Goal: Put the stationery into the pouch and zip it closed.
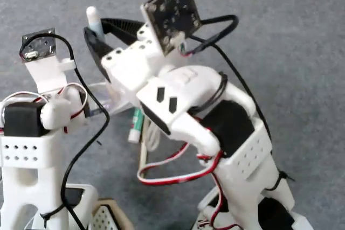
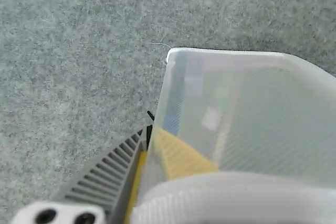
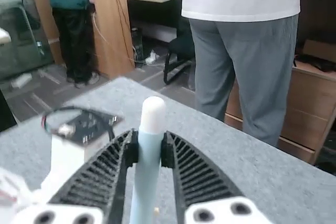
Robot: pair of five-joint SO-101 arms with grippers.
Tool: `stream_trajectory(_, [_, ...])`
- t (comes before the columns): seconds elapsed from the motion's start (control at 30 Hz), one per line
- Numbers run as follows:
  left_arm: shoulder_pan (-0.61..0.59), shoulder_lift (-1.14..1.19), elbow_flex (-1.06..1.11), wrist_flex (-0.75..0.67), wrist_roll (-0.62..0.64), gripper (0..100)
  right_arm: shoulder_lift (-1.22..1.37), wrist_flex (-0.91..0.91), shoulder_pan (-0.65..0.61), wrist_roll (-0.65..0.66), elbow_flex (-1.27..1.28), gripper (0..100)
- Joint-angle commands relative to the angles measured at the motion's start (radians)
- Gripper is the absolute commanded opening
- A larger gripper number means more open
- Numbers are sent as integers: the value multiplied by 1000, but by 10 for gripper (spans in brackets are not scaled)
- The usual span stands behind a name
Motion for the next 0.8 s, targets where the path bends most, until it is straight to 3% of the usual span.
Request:
stream_trajectory(0.0, [8,-6,-8,3,9,27,-47,3,11,64,30,12])
stream_trajectory(0.3, [8,-6,-8,2,9,28,-67,0,11,72,65,18])
stream_trajectory(0.5, [8,-6,-8,2,9,28,-65,3,11,84,62,167])
stream_trajectory(0.77, [8,-6,-10,2,9,28,-65,2,11,84,62,181])
